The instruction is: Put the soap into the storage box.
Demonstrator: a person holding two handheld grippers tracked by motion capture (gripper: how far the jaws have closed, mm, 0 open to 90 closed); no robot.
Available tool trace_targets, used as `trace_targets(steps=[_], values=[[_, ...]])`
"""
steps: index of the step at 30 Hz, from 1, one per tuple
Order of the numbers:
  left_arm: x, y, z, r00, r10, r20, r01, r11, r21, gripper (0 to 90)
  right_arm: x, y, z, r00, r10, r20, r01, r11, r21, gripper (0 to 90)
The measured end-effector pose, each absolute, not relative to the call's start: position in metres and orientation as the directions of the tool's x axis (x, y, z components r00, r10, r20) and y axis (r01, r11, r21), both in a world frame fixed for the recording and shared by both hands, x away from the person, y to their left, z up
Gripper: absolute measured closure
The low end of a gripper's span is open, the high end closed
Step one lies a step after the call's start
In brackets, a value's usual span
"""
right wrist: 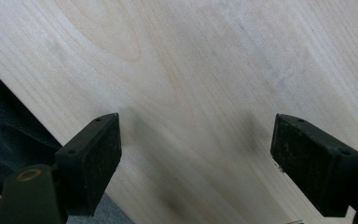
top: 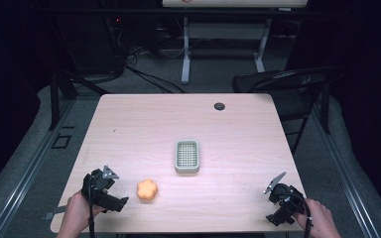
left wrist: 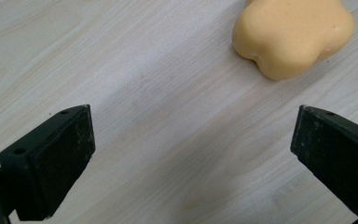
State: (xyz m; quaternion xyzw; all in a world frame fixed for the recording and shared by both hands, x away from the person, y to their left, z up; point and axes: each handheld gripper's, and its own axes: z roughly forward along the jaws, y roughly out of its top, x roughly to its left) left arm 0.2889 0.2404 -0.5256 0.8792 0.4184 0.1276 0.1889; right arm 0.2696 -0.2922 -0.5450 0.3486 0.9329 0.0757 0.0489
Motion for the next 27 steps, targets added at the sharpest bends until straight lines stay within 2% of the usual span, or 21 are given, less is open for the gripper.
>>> trace_targets(steps=[27], values=[[0.293,0.222,-0.524,0.661,0.750,-0.003,0.662,-0.581,0.473,0.0,0.270,-0.290,-0.544,-0.760,0.648,-0.039,0.635,0.754,0.168,15.9]])
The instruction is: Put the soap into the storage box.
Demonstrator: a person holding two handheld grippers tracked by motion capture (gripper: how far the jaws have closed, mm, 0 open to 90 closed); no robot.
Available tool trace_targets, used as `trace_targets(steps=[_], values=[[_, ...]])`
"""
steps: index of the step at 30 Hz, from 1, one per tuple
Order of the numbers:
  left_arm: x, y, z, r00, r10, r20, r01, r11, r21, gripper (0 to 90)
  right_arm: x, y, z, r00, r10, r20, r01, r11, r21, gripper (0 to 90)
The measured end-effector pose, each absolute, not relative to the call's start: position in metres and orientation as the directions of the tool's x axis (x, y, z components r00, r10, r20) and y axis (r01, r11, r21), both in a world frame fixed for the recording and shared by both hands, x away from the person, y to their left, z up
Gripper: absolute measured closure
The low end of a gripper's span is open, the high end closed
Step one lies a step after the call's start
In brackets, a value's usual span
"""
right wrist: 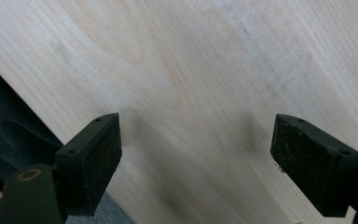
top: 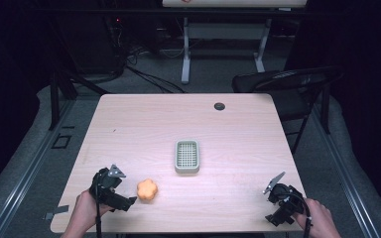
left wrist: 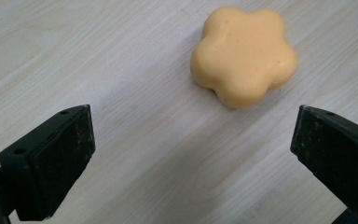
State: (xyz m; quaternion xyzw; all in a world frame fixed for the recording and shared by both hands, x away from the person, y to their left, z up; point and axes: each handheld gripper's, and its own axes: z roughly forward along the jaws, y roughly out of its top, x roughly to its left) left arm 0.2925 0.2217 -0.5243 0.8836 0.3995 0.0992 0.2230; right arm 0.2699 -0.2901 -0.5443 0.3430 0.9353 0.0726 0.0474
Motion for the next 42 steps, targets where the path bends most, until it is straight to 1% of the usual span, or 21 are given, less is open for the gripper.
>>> trace_targets(steps=[6,7,11,13,15,16,19,20,25,33,35,39,42], values=[[0.292,0.209,-0.522,0.687,0.727,0.000,0.634,-0.598,0.490,0.0,0.270,-0.288,-0.545,-0.761,0.648,-0.041,0.634,0.755,0.167,15.8],[0.292,0.208,-0.522,0.689,0.725,-0.001,0.631,-0.599,0.493,0.0,0.271,-0.289,-0.543,-0.767,0.640,-0.048,0.627,0.764,0.153,15.8],[0.294,0.203,-0.524,0.699,0.715,-0.008,0.625,-0.605,0.493,0.0,0.271,-0.290,-0.545,-0.755,0.654,-0.042,0.640,0.750,0.168,15.9],[0.294,0.200,-0.524,0.710,0.704,-0.006,0.611,-0.611,0.503,0.0,0.270,-0.289,-0.544,-0.752,0.659,-0.026,0.643,0.742,0.190,15.9],[0.294,0.198,-0.525,0.715,0.699,-0.007,0.605,-0.614,0.508,0.0,0.269,-0.288,-0.543,-0.752,0.658,-0.039,0.641,0.744,0.191,15.7],[0.295,0.196,-0.526,0.719,0.695,-0.005,0.602,-0.618,0.505,0.0,0.269,-0.287,-0.542,-0.751,0.659,-0.029,0.642,0.740,0.202,15.7],[0.297,0.192,-0.528,0.730,0.683,-0.004,0.596,-0.634,0.493,0.0,0.269,-0.287,-0.542,-0.758,0.651,-0.036,0.634,0.749,0.192,15.7],[0.298,0.191,-0.530,0.750,0.661,-0.019,0.583,-0.647,0.492,0.0,0.269,-0.288,-0.543,-0.758,0.651,-0.033,0.635,0.749,0.192,15.8],[0.305,0.182,-0.535,0.763,0.646,-0.016,0.576,-0.668,0.471,0.0,0.269,-0.287,-0.544,-0.755,0.655,-0.032,0.639,0.747,0.184,15.9],[0.314,0.175,-0.542,0.769,0.639,0.000,0.573,-0.689,0.445,0.0,0.270,-0.288,-0.545,-0.759,0.650,-0.031,0.635,0.751,0.181,15.9],[0.318,0.173,-0.547,0.753,0.658,0.001,0.602,-0.690,0.403,0.0,0.269,-0.288,-0.544,-0.758,0.651,-0.032,0.637,0.750,0.181,15.8],[0.318,0.174,-0.547,0.752,0.660,0.001,0.604,-0.688,0.402,0.2,0.270,-0.288,-0.544,-0.765,0.644,-0.035,0.630,0.758,0.168,15.9],[0.318,0.172,-0.547,0.762,0.648,0.007,0.589,-0.698,0.408,1.6,0.269,-0.287,-0.544,-0.757,0.653,-0.033,0.638,0.748,0.184,15.8]])
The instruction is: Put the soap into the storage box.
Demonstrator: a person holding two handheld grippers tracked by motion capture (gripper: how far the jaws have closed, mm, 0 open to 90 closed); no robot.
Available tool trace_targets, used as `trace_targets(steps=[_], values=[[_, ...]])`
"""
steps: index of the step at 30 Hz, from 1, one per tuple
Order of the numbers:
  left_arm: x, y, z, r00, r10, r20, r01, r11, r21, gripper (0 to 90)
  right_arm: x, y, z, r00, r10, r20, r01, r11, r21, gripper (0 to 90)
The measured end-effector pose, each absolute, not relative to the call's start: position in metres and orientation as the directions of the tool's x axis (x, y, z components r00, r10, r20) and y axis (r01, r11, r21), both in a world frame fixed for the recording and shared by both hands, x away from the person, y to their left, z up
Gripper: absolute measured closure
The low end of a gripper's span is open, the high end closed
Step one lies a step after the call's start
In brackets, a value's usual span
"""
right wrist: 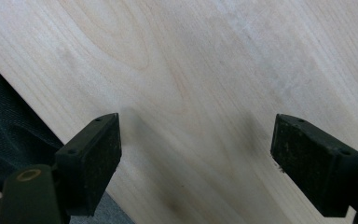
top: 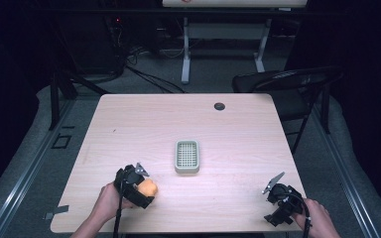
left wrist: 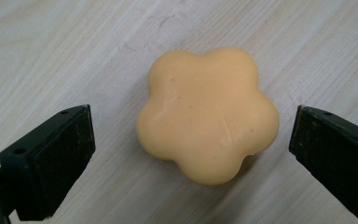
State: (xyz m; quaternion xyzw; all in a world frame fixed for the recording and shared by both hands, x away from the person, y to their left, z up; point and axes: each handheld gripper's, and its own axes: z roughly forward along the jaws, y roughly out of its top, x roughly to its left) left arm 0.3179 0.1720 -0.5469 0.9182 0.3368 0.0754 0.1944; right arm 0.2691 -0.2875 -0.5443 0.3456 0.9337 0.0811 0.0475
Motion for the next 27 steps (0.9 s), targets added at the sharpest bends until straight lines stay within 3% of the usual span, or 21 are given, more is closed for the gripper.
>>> trace_targets(steps=[7,12,17,20,22,27], values=[[0.3187,0.1664,-0.5493,0.779,0.627,0.025,0.564,-0.717,0.410,5.3,0.2689,-0.2877,-0.5458,-0.756,0.654,-0.027,0.639,0.746,0.189,15.8],[0.3187,0.1640,-0.5502,0.796,0.604,0.023,0.544,-0.732,0.410,14.4,0.2704,-0.2880,-0.5443,-0.767,0.641,-0.035,0.628,0.761,0.162,15.8],[0.3185,0.1638,-0.5528,0.799,0.601,0.022,0.543,-0.738,0.401,16.2,0.2684,-0.2878,-0.5477,-0.750,0.661,-0.010,0.645,0.736,0.206,15.9],[0.3183,0.1634,-0.5532,0.803,0.596,0.027,0.539,-0.743,0.397,18.3,0.2697,-0.2875,-0.5436,-0.766,0.641,-0.048,0.627,0.762,0.162,15.8],[0.3181,0.1632,-0.5536,0.803,0.595,0.031,0.536,-0.745,0.397,19.2,0.2685,-0.2877,-0.5469,-0.752,0.658,-0.017,0.643,0.740,0.200,15.8],[0.3179,0.1627,-0.5543,0.811,0.584,0.040,0.525,-0.755,0.393,22.2,0.2692,-0.2875,-0.5447,-0.762,0.647,-0.037,0.632,0.755,0.175,15.8]])
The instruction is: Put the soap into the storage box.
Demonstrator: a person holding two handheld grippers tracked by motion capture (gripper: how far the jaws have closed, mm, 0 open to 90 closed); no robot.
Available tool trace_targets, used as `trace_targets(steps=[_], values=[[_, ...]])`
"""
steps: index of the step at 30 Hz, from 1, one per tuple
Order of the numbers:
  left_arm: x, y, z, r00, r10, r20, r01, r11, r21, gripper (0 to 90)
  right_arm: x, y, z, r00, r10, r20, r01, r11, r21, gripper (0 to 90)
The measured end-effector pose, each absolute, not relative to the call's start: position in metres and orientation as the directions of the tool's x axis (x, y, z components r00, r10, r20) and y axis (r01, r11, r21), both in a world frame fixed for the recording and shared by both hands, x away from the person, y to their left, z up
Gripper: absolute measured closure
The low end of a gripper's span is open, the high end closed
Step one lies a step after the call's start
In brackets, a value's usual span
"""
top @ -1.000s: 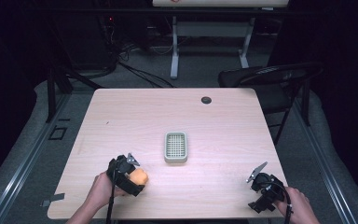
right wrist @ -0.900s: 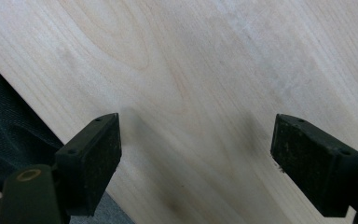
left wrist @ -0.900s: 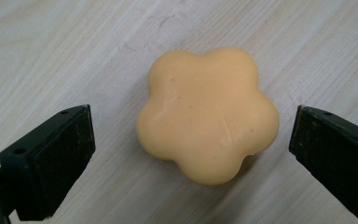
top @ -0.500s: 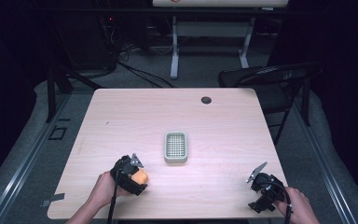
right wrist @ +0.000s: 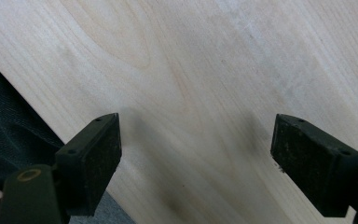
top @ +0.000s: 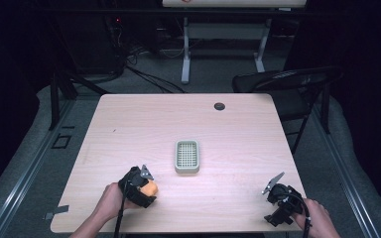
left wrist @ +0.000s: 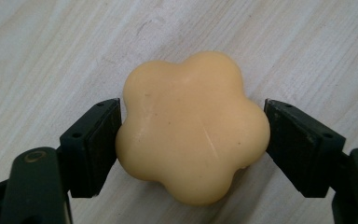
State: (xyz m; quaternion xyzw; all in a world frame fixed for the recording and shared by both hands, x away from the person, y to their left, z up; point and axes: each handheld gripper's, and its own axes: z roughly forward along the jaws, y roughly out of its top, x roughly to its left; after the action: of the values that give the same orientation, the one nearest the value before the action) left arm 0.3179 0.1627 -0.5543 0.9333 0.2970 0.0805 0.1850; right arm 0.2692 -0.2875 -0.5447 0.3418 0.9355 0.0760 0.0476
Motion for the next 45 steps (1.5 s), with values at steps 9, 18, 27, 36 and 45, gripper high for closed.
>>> trace_targets(steps=[9,18,27,36,45], values=[[0.3195,0.1619,-0.5554,0.823,0.567,0.047,0.508,-0.770,0.387,25.7,0.2692,-0.2877,-0.5445,-0.763,0.646,-0.037,0.631,0.756,0.174,15.9],[0.3182,0.1608,-0.5542,0.830,0.556,0.049,0.497,-0.777,0.387,26.2,0.2692,-0.2875,-0.5443,-0.764,0.644,-0.038,0.630,0.757,0.174,15.8],[0.3172,0.1601,-0.5511,0.833,0.550,0.054,0.489,-0.780,0.391,26.4,0.2692,-0.2873,-0.5443,-0.764,0.644,-0.039,0.629,0.758,0.172,15.8],[0.3162,0.1599,-0.5492,0.831,0.553,0.063,0.487,-0.776,0.401,26.7,0.2692,-0.2873,-0.5442,-0.765,0.643,-0.039,0.629,0.758,0.171,15.8],[0.3158,0.1611,-0.5473,0.827,0.559,0.052,0.492,-0.765,0.416,26.9,0.2691,-0.2875,-0.5445,-0.764,0.645,-0.036,0.630,0.757,0.175,15.8]])
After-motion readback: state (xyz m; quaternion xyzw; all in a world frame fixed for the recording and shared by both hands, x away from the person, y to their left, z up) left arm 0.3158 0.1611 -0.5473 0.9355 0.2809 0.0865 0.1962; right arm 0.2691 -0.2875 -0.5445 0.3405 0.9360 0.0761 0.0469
